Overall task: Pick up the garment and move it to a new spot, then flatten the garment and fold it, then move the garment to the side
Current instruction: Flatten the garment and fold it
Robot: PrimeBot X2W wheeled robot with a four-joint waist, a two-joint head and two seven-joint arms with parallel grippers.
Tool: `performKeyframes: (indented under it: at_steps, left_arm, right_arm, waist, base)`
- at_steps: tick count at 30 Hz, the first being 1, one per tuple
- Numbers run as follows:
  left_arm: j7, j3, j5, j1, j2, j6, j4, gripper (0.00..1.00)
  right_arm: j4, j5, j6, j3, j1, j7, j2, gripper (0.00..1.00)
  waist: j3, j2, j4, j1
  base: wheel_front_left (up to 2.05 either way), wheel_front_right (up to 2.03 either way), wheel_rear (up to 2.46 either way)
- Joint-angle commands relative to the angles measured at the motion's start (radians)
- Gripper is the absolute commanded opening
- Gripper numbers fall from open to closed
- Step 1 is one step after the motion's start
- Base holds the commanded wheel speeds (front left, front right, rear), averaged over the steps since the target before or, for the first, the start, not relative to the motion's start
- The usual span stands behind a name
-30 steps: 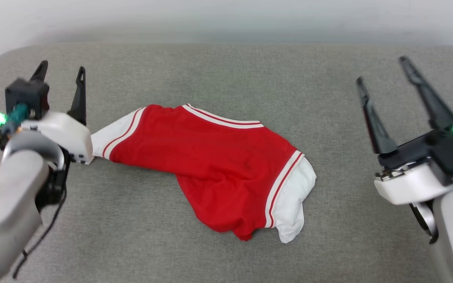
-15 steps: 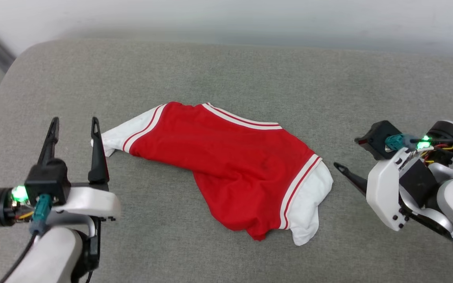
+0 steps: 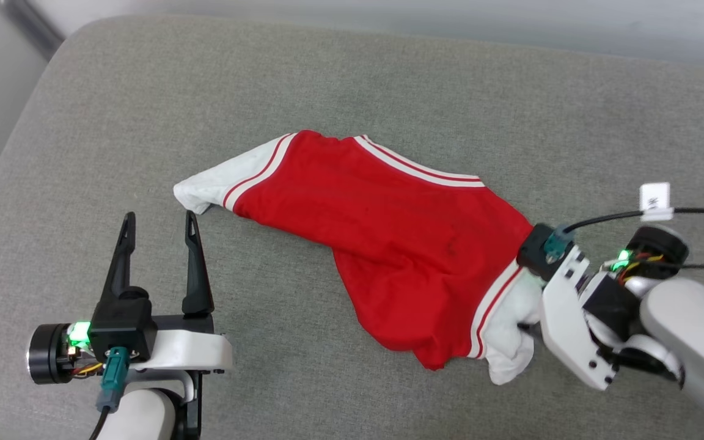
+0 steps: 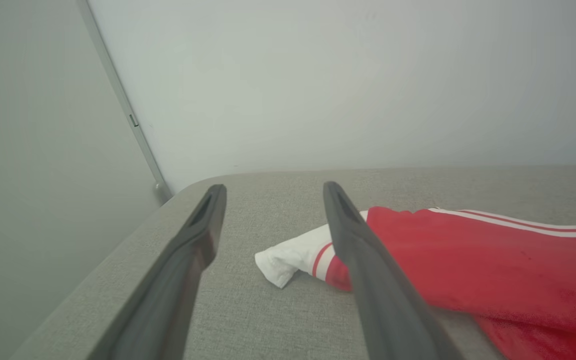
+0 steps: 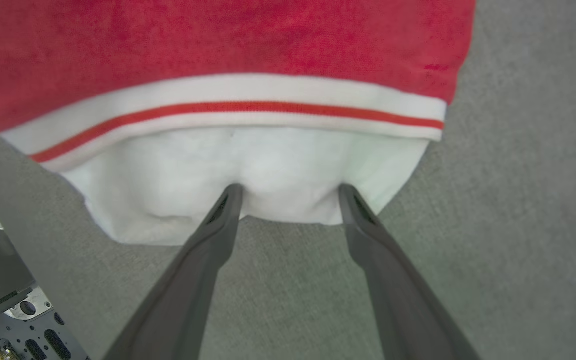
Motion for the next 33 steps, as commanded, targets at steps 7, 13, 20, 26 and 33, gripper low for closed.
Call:
performKeyframes:
  at_steps: [7, 13, 20, 26, 33]
  left_arm:
    - [-0.003, 0.058, 0.068, 0.011, -0.07, -0.07, 0.026, 1.0]
    - [-0.003, 0.111, 0.105, 0.043, -0.101, -0.108, 0.043, 1.0]
    - [-0.003, 0.159, 0.135, 0.089, -0.128, -0.137, 0.031, 1.0]
    - [-0.003, 0.176, 0.157, 0.09, -0.151, -0.161, 0.025, 1.0]
    - [-0.003, 0.195, 0.174, 0.077, -0.174, -0.183, 0.035, 1.0]
  right_arm:
    - [0.147, 0.046, -0.001, 0.167, -0.004, -0.047, 0.056, 0.14]
    - [0.105, 0.03, -0.001, 0.17, -0.112, -0.186, -0.012, 0.0]
    - [-0.064, 0.042, -0.001, 0.137, -0.198, -0.199, -0.204, 0.0]
    - [-0.089, 0.083, -0.001, 0.108, -0.202, -0.091, -0.362, 0.0]
    - [0.05, 0.186, -0.001, 0.127, -0.04, -0.061, -0.366, 0.0]
  waist:
    - [0.023, -0.0001, 0.013, 0.0001]
    - [-0.023, -0.0001, -0.024, 0.0001]
    - [-0.062, -0.0001, -0.07, 0.0001]
    - [-0.053, -0.0001, -0.081, 0.0001]
    - [-0.033, -0.0001, -0.079, 0.0001]
  base:
    - [0.0, 0.0, 0.0]
    - [0.0, 0.0, 0.0]
    - [0.0, 0.0, 0.0]
    - [0.0, 0.0, 0.0]
    - [0.0, 0.0, 0.0]
